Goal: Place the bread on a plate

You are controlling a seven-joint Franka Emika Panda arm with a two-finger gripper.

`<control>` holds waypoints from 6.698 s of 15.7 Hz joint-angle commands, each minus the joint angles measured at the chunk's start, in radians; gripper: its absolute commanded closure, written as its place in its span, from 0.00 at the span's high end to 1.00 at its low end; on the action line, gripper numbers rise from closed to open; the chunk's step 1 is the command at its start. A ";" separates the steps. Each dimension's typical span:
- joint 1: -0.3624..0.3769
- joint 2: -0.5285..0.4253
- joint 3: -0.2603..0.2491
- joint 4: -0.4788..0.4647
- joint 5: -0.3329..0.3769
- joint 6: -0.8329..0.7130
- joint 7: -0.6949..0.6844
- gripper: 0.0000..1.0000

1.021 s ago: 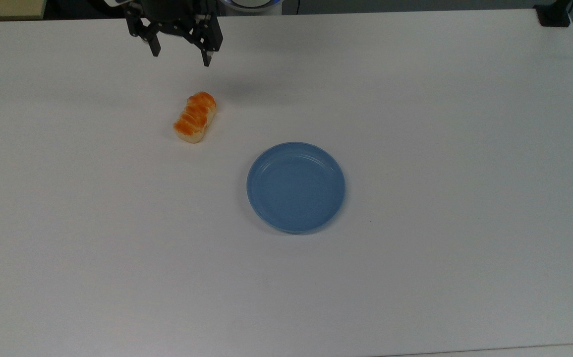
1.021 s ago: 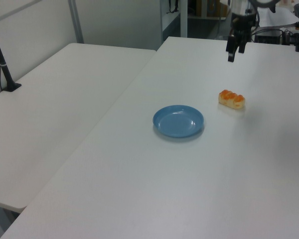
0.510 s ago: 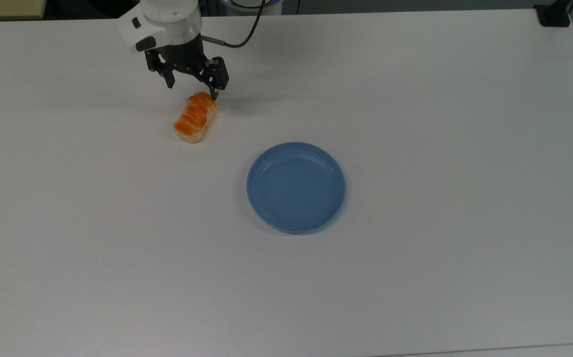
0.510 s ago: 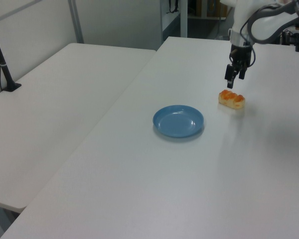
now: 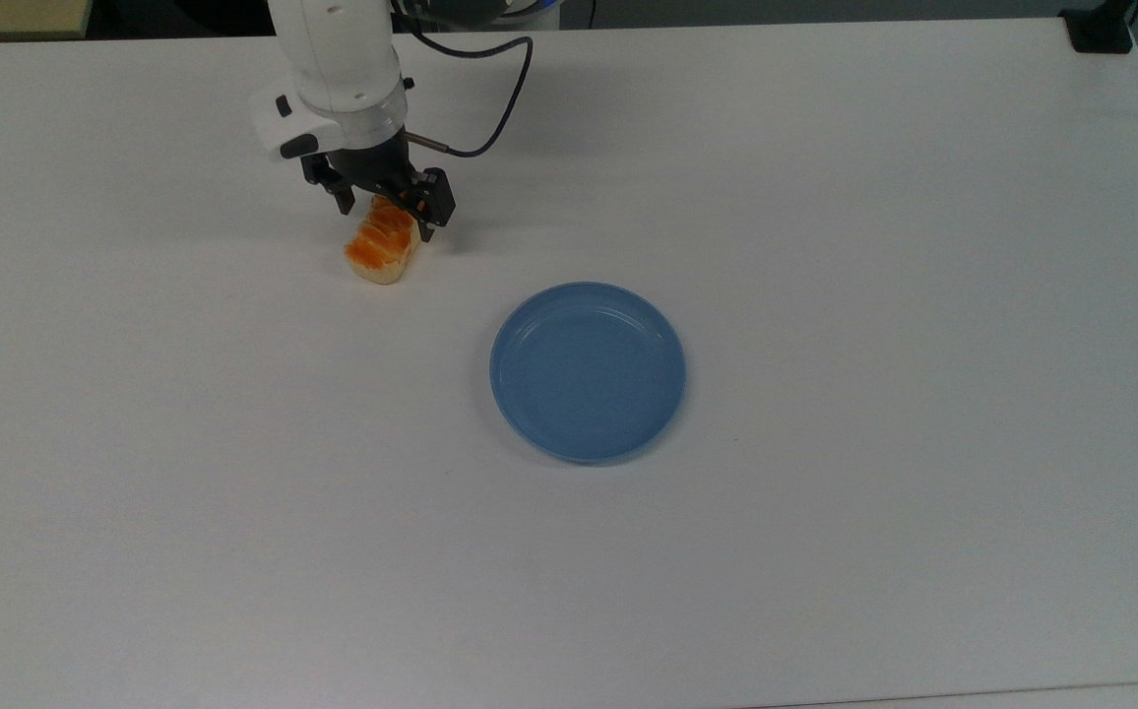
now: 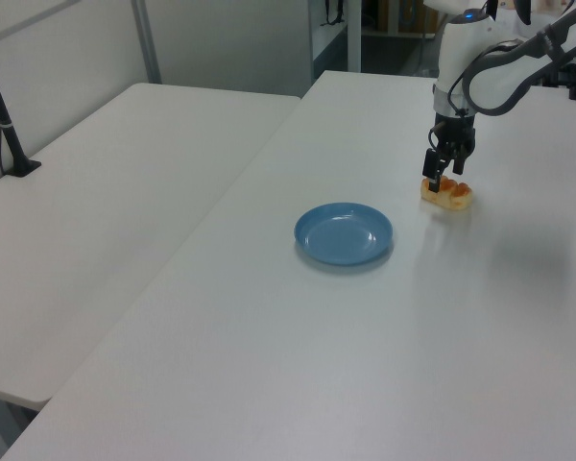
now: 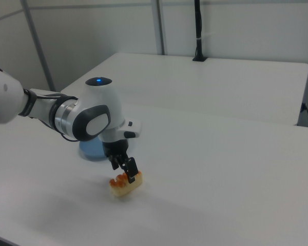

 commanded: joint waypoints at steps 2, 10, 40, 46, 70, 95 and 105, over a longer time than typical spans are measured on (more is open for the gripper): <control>0.000 0.001 0.001 -0.007 -0.012 0.014 0.028 1.00; 0.003 0.034 0.001 -0.008 -0.071 0.014 0.059 0.95; 0.319 0.301 0.005 0.501 -0.058 -0.134 0.295 0.37; 0.336 0.359 0.004 0.532 -0.064 -0.130 0.336 0.37; 0.074 -0.125 -0.001 0.720 -0.081 -0.872 -0.254 1.00; 0.078 -0.165 -0.062 0.627 -0.047 -0.648 -0.158 1.00; 0.061 -0.157 -0.077 0.668 -0.025 -0.710 -0.254 1.00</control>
